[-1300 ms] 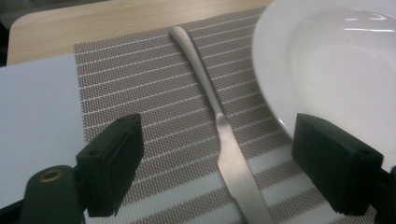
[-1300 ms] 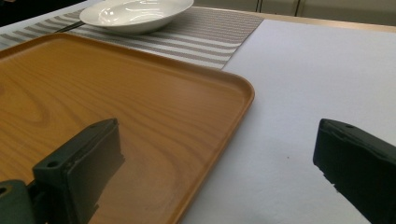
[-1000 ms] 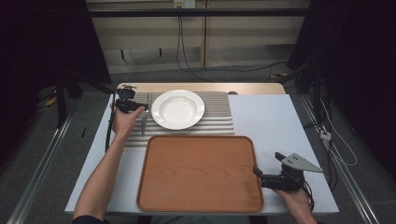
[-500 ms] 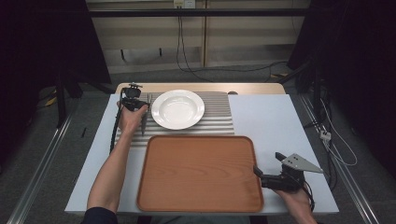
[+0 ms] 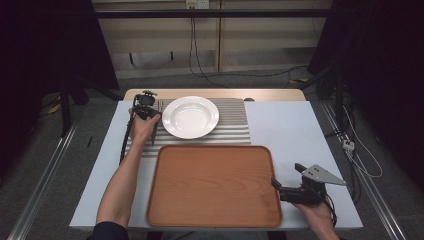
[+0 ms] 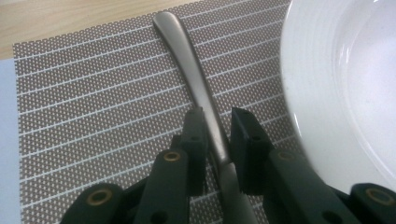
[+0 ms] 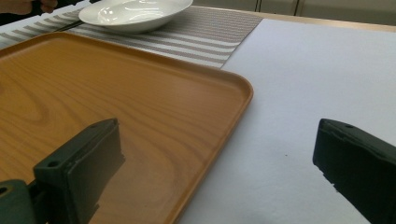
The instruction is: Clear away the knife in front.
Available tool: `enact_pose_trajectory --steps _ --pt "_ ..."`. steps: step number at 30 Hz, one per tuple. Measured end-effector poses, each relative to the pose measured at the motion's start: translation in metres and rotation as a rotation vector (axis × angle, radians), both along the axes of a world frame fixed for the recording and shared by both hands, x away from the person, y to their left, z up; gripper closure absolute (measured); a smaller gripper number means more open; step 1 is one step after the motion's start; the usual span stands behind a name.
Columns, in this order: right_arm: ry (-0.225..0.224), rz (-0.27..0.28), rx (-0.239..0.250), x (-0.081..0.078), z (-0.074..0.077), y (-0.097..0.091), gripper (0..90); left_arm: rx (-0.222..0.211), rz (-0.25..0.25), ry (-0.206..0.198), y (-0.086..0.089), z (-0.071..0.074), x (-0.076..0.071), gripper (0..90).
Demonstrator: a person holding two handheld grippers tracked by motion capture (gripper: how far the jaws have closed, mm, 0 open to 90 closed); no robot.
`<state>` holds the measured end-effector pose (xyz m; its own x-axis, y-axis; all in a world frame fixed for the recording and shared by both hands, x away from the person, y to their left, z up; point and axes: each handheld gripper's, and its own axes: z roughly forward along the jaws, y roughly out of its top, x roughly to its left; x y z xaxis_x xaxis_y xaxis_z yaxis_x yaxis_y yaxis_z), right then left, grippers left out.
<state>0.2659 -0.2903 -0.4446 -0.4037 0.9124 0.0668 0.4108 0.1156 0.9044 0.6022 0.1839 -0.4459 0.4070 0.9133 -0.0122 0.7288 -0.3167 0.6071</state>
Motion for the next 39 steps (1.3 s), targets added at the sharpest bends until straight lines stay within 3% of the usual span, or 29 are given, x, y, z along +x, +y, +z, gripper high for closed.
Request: enact_pose_trajectory --steps 8,15,20,24,35,39 --pt "0.002 0.000 -0.003 -0.001 0.000 0.000 1.1 0.033 -0.047 0.049 0.004 0.005 -0.005 79.8" --pt "0.004 -0.002 -0.003 -0.001 0.000 0.001 1.1 0.016 -0.062 0.104 0.017 0.008 -0.016 79.7" --pt "0.001 0.005 -0.008 -0.001 0.001 0.002 1.1 -0.002 -0.051 0.101 0.018 0.007 -0.015 79.0" --pt "0.001 0.004 -0.006 -0.001 0.001 0.002 1.1 0.017 -0.046 0.088 0.013 0.007 -0.012 78.2" --pt "0.006 0.002 -0.006 0.000 0.000 0.002 1.3 -0.012 -0.048 0.095 0.015 0.006 -0.007 78.2" --pt "0.004 0.002 -0.008 0.000 0.000 0.002 1.3 -0.012 -0.052 0.117 0.016 0.007 -0.006 78.9"
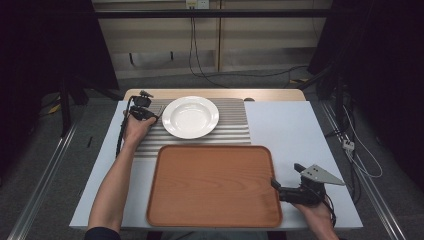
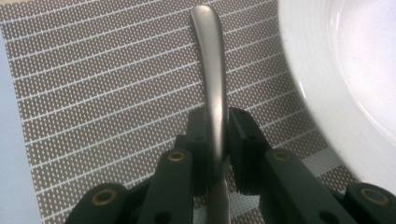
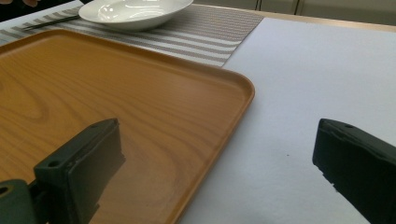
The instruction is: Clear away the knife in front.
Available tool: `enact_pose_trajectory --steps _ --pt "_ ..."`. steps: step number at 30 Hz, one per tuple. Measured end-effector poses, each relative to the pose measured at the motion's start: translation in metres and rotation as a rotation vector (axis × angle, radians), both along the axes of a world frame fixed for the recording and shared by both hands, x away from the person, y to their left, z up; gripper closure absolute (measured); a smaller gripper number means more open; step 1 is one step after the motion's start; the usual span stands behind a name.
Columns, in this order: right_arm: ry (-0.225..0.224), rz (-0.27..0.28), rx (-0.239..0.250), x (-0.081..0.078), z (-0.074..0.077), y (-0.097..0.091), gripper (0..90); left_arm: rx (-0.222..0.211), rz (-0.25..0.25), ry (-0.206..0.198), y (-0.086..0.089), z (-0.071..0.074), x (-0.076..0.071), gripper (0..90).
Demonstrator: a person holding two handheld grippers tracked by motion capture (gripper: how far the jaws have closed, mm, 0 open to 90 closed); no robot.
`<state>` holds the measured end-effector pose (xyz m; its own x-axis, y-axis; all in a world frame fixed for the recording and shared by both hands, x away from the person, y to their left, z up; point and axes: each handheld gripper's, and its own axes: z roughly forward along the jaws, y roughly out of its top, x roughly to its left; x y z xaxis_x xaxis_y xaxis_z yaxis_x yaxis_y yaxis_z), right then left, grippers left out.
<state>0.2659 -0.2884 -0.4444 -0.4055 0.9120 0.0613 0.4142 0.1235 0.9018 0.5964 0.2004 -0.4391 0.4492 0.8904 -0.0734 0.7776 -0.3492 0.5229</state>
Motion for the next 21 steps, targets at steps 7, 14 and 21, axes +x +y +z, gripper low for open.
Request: enact_pose_trajectory --steps 7,14,21 --pt "0.001 -0.004 0.004 -0.0014 0.0003 -0.0009 1.3 0.061 -0.017 0.027 -0.0073 0.0034 0.0031 79.6" --pt "-0.001 -0.013 0.005 -0.0020 0.0004 -0.0031 1.3 0.047 -0.011 0.051 -0.0058 0.0046 0.0060 80.0" --pt "0.000 -0.008 0.004 -0.0014 0.0004 -0.0021 1.6 0.042 -0.012 0.056 -0.0015 0.0057 0.0028 80.0"
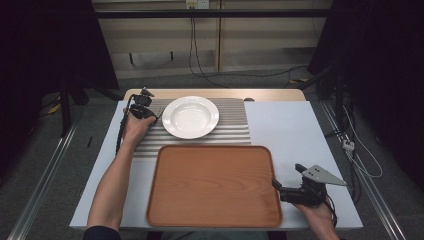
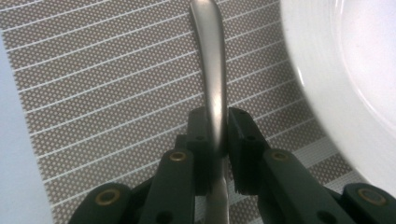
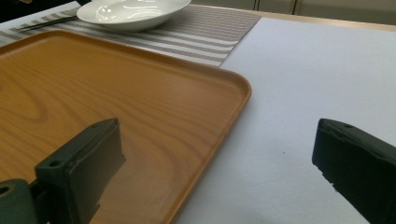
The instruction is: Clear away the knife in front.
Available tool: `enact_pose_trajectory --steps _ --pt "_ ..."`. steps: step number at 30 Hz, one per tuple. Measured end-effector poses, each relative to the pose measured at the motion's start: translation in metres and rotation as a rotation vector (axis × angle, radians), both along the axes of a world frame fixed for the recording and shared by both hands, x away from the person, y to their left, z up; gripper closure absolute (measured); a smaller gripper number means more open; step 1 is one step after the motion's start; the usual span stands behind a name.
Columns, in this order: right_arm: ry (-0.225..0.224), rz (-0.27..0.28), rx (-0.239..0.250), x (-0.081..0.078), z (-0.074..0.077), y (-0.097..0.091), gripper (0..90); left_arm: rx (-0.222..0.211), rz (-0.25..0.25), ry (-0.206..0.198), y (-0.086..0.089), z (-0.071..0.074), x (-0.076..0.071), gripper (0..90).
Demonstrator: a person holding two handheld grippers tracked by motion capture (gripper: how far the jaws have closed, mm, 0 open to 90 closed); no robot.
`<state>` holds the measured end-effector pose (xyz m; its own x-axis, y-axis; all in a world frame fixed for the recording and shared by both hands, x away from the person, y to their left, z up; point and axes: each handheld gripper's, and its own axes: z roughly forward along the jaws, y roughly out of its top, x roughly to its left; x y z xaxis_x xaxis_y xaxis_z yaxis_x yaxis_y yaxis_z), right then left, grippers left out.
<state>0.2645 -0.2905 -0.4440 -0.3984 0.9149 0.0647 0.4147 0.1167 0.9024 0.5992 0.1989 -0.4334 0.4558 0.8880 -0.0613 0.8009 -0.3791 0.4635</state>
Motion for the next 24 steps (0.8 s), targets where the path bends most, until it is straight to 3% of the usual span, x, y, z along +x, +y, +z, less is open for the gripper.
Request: enact_pose_trajectory --steps 4,10,16,24 --pt "0.001 -0.004 0.001 0.000 0.000 0.000 1.6 -0.017 0.004 -0.003 0.003 0.002 -0.001 79.9" --pt "0.001 -0.004 0.000 0.000 0.000 0.000 1.6 0.011 -0.022 -0.013 0.004 0.007 -0.006 80.0" --pt "0.000 -0.001 0.000 0.000 0.000 0.000 1.6 0.000 -0.018 0.005 0.011 0.007 -0.009 80.0" --pt "0.004 0.001 -0.003 0.001 0.000 0.002 1.6 -0.013 -0.024 -0.010 0.016 0.006 -0.016 80.0"
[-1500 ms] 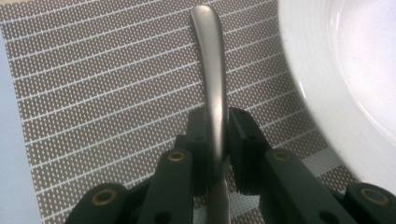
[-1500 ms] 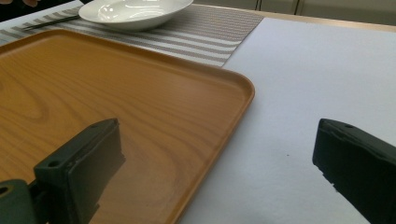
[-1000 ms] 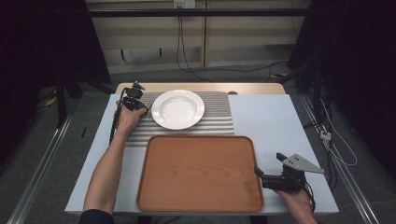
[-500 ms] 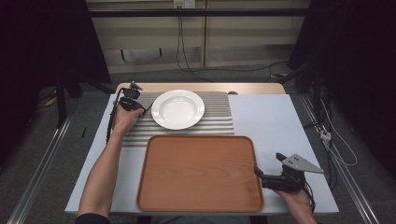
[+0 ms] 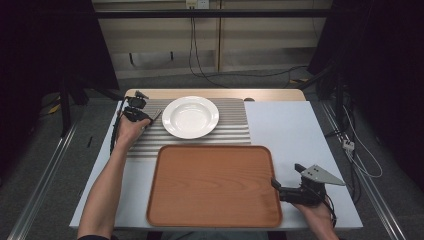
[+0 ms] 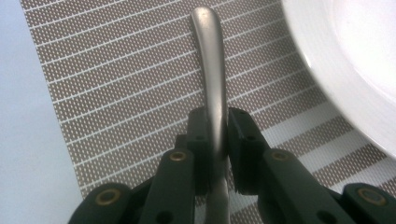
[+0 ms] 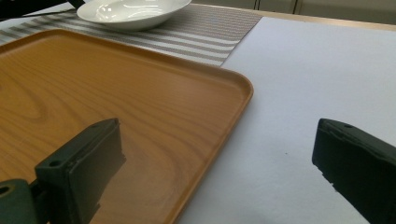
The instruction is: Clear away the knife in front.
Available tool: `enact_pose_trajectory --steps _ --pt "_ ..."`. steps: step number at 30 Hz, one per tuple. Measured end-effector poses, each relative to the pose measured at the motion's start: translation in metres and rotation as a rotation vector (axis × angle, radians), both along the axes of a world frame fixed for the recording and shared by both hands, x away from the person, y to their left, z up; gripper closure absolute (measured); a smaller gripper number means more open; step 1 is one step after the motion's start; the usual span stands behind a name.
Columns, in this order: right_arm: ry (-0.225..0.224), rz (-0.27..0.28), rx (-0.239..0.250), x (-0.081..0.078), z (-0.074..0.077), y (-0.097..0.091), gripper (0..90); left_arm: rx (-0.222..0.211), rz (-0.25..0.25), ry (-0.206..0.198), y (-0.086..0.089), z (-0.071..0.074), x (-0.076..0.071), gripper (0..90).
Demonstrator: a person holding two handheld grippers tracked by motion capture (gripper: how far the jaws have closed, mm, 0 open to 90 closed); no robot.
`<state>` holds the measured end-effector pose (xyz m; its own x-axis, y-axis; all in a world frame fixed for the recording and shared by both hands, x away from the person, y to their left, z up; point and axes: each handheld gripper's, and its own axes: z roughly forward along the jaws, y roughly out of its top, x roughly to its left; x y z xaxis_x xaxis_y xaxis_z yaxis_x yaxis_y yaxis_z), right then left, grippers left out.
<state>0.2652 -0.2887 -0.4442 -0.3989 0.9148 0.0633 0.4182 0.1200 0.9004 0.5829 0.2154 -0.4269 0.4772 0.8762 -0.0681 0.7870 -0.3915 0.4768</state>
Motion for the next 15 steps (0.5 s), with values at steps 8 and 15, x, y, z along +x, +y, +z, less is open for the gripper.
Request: enact_pose_trajectory --steps 8,15 --pt "-0.001 0.001 -0.001 0.0003 0.0000 0.0003 1.6 0.003 -0.009 0.023 0.0029 -0.0049 -0.0062 80.0" --pt "0.001 -0.001 0.000 0.0005 0.0000 0.0010 1.6 0.019 -0.012 0.019 0.0015 -0.0056 -0.0065 79.4"
